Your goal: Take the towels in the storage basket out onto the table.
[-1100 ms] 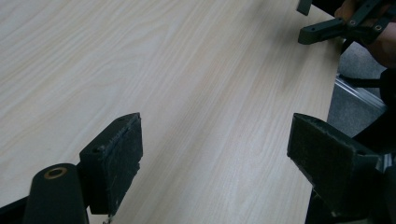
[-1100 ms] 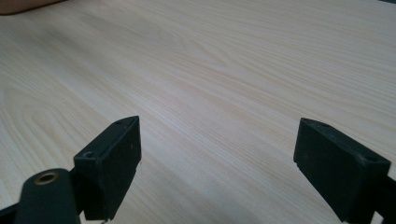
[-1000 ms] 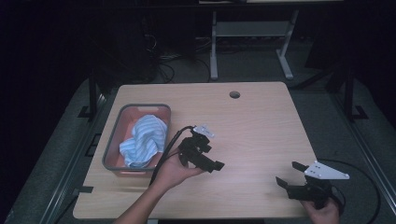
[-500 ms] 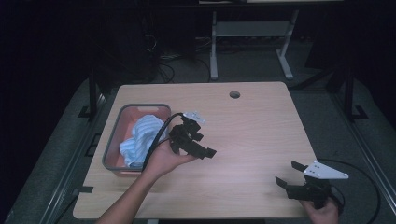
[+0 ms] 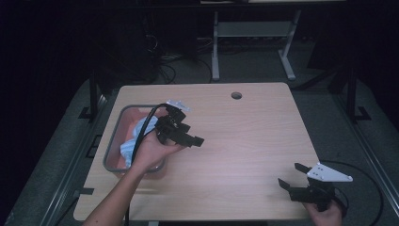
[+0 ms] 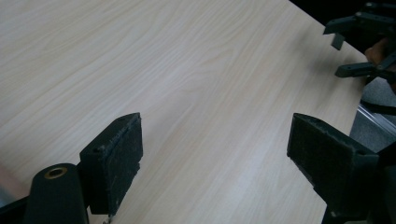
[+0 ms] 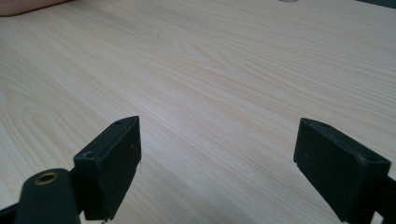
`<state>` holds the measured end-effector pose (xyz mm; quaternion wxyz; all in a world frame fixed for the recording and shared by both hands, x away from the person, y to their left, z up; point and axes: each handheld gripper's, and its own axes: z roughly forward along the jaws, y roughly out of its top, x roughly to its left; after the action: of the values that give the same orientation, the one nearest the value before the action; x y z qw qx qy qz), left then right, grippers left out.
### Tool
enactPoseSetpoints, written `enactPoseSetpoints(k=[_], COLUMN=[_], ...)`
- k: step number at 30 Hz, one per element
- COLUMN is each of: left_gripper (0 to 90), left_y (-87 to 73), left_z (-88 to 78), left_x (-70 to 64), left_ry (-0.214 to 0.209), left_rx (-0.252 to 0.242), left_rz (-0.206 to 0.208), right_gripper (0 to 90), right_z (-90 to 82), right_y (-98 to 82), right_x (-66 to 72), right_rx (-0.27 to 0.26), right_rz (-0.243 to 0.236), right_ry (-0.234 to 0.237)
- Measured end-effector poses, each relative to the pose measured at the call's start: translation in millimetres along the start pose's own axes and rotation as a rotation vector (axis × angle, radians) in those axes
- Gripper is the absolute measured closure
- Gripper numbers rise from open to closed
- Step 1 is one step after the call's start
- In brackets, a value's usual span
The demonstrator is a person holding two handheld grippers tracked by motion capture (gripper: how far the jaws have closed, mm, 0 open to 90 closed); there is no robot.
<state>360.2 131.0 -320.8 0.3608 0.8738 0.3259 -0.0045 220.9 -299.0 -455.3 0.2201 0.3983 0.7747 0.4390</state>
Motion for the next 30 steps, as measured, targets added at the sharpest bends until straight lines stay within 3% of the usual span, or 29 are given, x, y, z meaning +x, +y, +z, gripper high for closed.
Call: enactPoseSetpoints(k=[7, 13, 24, 30], left_gripper=[18.0, 18.0, 18.3, 19.4], left_y=[-1.4, -6.2, -24.2, -31.8], left_z=[-8.9, -18.4, -41.2, -48.2], left_x=[14.4, 28.0, 57.1, 63.9], left_ry=[0.030, 0.044, 0.106, 0.137], left_rx=[-0.001, -0.030, -0.056, -0.047], left_rz=[-0.034, -0.085, -0.161, -0.174], right_gripper=[14.5, 14.5, 14.5, 14.5], right_z=[0.9, -1.1, -0.2, -0.2], right_y=[0.6, 0.2, 0.8, 0.8], right_x=[0.4, -1.4, -1.1, -1.0], right_rx=[0.002, -0.003, 0.001, 0.001], right_rz=[-0.006, -0.003, -0.002, -0.003], right_ry=[0.001, -0.003, -0.003, -0.003])
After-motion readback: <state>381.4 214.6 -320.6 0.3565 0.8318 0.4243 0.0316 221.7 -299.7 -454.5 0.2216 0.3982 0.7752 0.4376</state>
